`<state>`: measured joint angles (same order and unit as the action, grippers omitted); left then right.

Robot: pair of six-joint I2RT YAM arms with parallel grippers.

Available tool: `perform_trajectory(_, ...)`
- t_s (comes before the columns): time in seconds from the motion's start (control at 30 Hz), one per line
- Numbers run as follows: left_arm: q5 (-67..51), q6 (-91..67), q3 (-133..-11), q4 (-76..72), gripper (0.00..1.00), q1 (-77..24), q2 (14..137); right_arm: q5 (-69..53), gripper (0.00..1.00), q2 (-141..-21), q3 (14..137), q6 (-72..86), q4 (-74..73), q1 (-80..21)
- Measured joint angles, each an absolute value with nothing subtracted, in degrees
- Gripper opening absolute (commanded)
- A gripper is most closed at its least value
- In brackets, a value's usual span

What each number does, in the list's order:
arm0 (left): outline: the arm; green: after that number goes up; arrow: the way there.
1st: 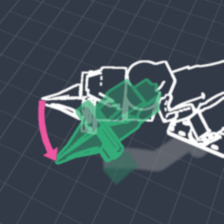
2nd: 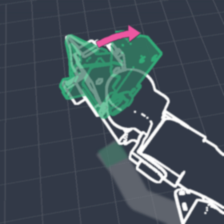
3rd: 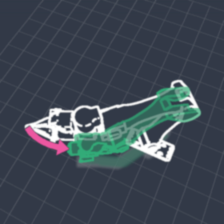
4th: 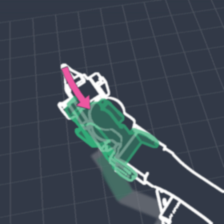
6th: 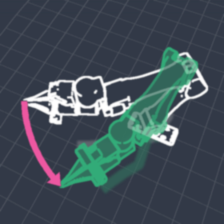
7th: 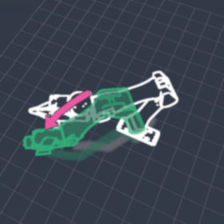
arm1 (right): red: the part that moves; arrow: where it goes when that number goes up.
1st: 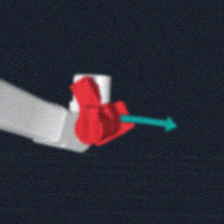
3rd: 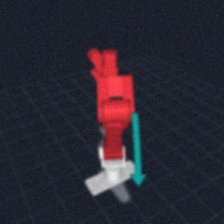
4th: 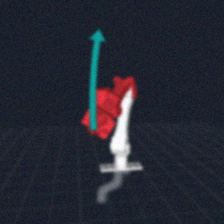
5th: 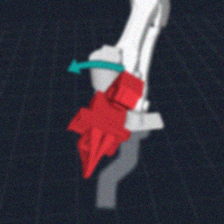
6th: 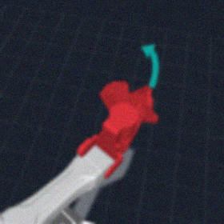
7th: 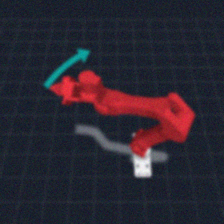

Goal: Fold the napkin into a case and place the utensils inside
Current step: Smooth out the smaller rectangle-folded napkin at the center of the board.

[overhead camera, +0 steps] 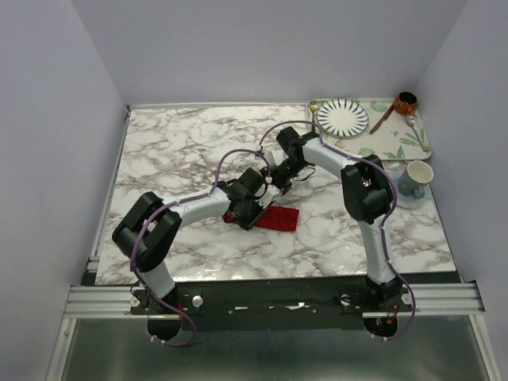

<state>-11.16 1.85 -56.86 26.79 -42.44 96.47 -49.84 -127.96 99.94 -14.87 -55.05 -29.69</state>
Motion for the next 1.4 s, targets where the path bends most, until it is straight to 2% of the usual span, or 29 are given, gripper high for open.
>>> perform_trajectory(0.4,-11.9,1.9,-56.9,26.8,0.00,-41.8,96.7,-50.3,0.38,-130.1,100.0,-16.0,-55.4,-29.7)
perform_trajectory(0.57,-12.4,1.8,-57.0,26.8,0.00,-41.6,96.7,-50.2,0.24,-130.7,100.0,-16.2,-55.4,-29.7)
perform_trajectory(0.67,-12.6,1.8,-57.1,26.8,0.00,-41.3,96.8,-49.9,0.01,-130.7,100.0,-16.3,-55.3,-29.7)
perform_trajectory(0.73,-12.9,1.8,-57.1,26.8,0.00,-41.1,96.8,-49.4,0.01,-130.7,100.0,-16.2,-55.1,-29.7)
perform_trajectory(0.87,-14.9,1.1,-56.6,26.2,0.15,-39.2,96.2,-47.6,0.01,-130.7,100.0,-15.8,-54.5,-29.7)
perform_trajectory(0.97,-20.4,-1.0,-53.2,23.9,0.23,-35.2,91.6,-45.9,0.01,-130.7,99.9,-15.0,-53.3,-29.7)
perform_trajectory(1.17,-31.8,-7.6,-48.2,14.4,0.28,-29.8,78.1,-43.7,0.01,-130.8,99.1,-13.6,-51.9,-29.7)
perform_trajectory(1.3,-38.0,-13.9,-48.2,6.6,0.27,-29.5,78.8,-43.4,0.01,-131.2,99.1,-13.0,-51.6,-29.7)
perform_trajectory(1.4,-42.2,-20.6,-47.4,-0.6,0.25,-28.4,83.7,-42.9,0.01,-131.4,99.4,-12.8,-51.7,-29.7)
